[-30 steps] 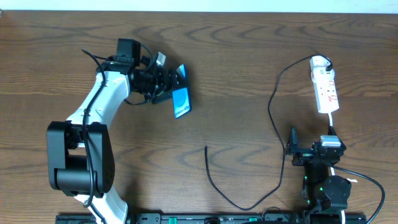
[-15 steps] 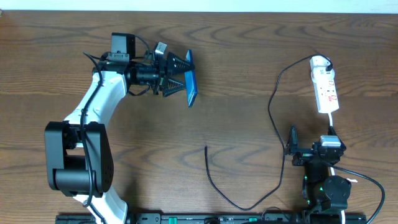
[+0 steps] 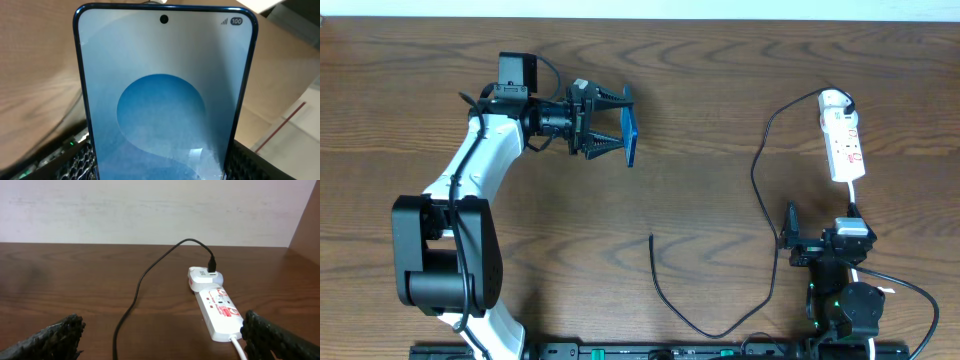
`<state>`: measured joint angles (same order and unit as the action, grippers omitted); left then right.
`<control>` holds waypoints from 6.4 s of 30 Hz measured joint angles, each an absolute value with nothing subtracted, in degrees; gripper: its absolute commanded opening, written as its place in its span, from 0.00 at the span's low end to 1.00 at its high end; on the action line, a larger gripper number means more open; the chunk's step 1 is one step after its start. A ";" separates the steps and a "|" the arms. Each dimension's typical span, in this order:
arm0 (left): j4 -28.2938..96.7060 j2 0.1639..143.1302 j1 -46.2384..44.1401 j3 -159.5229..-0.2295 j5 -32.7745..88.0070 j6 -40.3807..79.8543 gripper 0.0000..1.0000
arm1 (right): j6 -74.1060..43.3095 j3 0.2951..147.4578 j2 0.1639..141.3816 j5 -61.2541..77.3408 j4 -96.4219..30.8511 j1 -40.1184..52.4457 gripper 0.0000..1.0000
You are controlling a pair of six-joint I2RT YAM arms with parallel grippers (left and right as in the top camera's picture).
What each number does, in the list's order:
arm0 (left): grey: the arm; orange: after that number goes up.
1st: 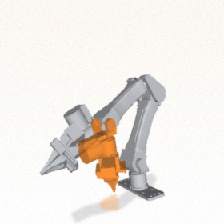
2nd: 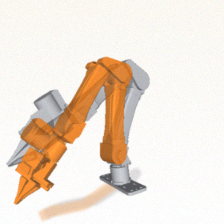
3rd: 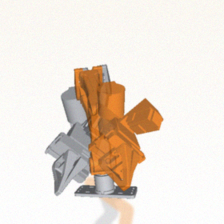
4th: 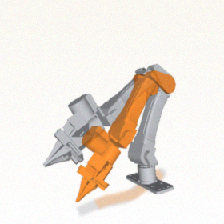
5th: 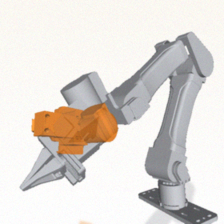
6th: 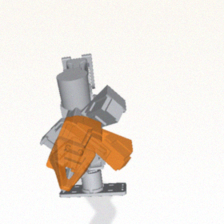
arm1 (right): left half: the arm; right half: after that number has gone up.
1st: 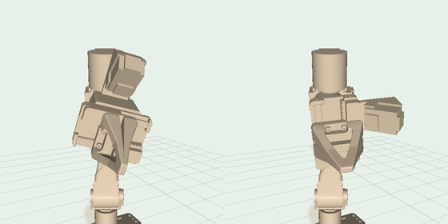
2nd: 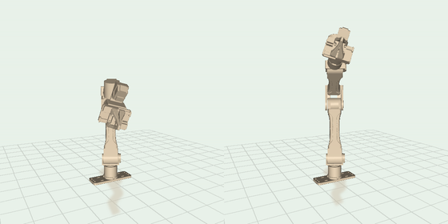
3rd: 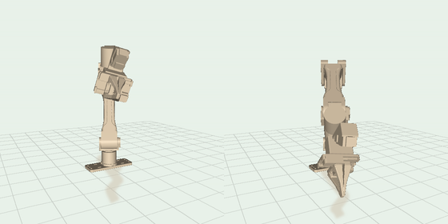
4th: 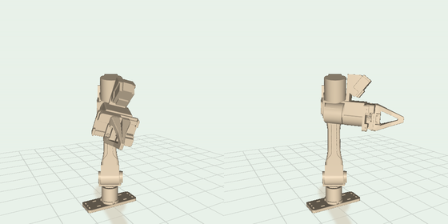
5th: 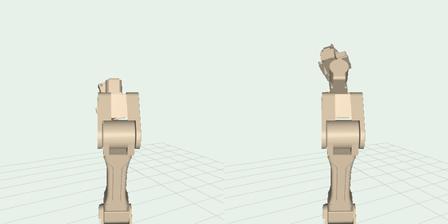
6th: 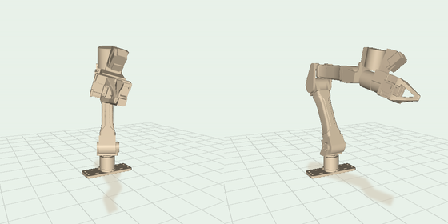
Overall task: Plug charger to phone and switch on socket
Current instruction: 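Hold the phone upright in the left gripper above the table, then rotate the left wrist, tilting the phone and raising it toward table center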
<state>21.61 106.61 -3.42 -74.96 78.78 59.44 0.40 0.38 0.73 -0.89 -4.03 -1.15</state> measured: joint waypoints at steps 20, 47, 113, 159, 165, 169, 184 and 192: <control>21.56 106.61 -3.42 -74.96 79.22 69.49 0.07 | 0.40 0.38 0.73 -0.89 -4.03 -1.15 0.99; 21.56 106.61 -3.42 -74.96 79.22 70.54 0.07 | 0.40 0.38 0.73 -0.89 -4.03 -1.15 0.99; 21.56 106.61 -3.42 -74.96 80.71 76.73 0.07 | 0.40 0.38 0.73 -0.89 -4.03 -1.15 0.99; 11.55 106.61 -3.42 -74.96 75.22 58.78 0.07 | 0.40 0.38 0.73 -0.89 -4.05 -1.15 0.99; 11.60 106.61 -3.42 -74.96 69.41 55.61 0.07 | 0.40 0.38 0.73 -0.89 -4.03 -1.15 0.99; 11.05 106.61 -3.42 -74.96 64.45 55.13 0.07 | 0.40 0.38 0.73 -0.89 -4.03 -1.15 0.99; -3.40 106.61 -3.42 -74.83 59.55 57.76 0.07 | 0.43 0.38 0.73 -0.93 -4.01 -1.13 0.99; -14.22 106.61 -3.44 -74.67 58.54 66.78 0.07 | 0.64 0.38 0.73 -2.90 -3.81 -1.15 0.99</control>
<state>-14.22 106.61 -3.44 -74.67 58.54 66.78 0.64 0.38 0.73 -2.90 -3.81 -1.15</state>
